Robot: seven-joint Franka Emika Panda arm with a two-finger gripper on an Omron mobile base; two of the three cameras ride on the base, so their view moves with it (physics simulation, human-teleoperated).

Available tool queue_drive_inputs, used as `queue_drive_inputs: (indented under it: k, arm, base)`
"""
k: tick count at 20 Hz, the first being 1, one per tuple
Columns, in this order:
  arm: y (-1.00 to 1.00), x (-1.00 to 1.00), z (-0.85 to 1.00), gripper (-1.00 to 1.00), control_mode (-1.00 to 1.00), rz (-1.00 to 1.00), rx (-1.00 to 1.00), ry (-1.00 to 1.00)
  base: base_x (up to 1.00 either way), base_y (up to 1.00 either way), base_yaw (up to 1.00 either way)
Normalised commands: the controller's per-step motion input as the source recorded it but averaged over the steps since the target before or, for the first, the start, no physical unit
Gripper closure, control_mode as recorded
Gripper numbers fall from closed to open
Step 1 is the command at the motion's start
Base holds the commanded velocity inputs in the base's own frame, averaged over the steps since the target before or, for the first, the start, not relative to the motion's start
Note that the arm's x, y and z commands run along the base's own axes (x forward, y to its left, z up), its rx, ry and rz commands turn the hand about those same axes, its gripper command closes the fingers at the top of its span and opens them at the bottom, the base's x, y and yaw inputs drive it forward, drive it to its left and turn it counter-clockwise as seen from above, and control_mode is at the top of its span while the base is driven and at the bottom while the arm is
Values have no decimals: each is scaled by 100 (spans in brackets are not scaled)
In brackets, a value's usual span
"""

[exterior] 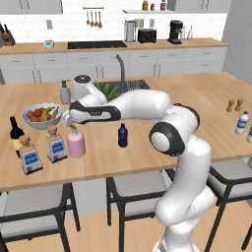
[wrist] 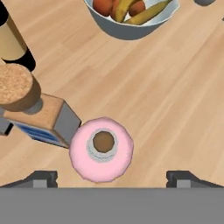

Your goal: Move the plastic bottles in the middle to the plastics group, and the glass bottles in the middle to the glass group.

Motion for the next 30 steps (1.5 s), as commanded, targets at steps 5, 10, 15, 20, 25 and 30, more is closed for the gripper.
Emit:
queue_drive_inputs:
  k: [5,10,15,20,25,30]
  arm:
    - [-87,-63,0,-100,-100,-14,0,0]
    - [-99,-65,-1,-100,-100,-16,0,0]
    - [-96,-28,-1,-100,-100,-19,0,0]
    - [-61,0,4,-100,-100,-18,1,1]
    - [0,2,0,-100,-100,-2,0,0]
    - [-9,22,0,-100,-100,-3,0,0]
  base:
    - [0,0,0]
    - [0,0,0]
    - [0,0,0]
    - [0,0,0]
    - [0,0,0]
    - [0,0,0]
